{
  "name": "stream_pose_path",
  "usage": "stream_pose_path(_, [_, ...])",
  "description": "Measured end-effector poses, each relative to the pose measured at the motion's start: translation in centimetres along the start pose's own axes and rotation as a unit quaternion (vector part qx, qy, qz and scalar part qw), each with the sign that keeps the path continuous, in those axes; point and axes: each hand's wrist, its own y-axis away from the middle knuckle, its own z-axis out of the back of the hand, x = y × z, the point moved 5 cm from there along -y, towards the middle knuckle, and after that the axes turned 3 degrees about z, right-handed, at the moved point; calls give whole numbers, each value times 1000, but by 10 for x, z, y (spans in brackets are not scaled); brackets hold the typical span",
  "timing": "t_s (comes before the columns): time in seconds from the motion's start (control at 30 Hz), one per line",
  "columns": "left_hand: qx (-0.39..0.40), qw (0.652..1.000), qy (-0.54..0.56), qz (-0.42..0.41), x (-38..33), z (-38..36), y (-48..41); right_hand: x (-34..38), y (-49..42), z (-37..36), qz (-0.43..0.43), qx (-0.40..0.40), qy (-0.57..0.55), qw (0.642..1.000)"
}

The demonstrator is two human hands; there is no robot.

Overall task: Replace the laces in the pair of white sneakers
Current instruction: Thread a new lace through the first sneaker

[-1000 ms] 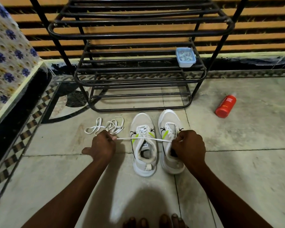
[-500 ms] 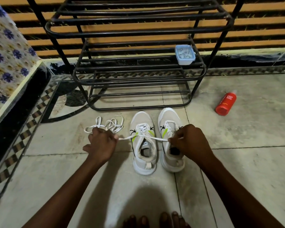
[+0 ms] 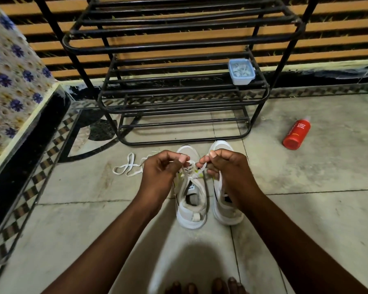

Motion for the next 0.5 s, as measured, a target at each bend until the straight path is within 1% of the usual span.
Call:
stream_pose_path(0.1, [-2,999,-22,-24,1,0,-5,-1,-5,-4,47,-20,57,997])
stream_pose_path(0.17, [8,997,-42,-60,-1,1,-7,1,-9,-7,88,-25,106,990])
stream_pose_path(0.27, [16,989,-94,-113,-4,3,-8,4,-13,-11,149,-31,212,965])
stream_pose_path(0.37, [25,987,-105,-122,-3,5,-10,8,-11,-15,188,-39,264,945])
stream_pose_path(0.5, [39,990,-94,-102,-2,3,-11,9,-12,-21,193,-7,276,941])
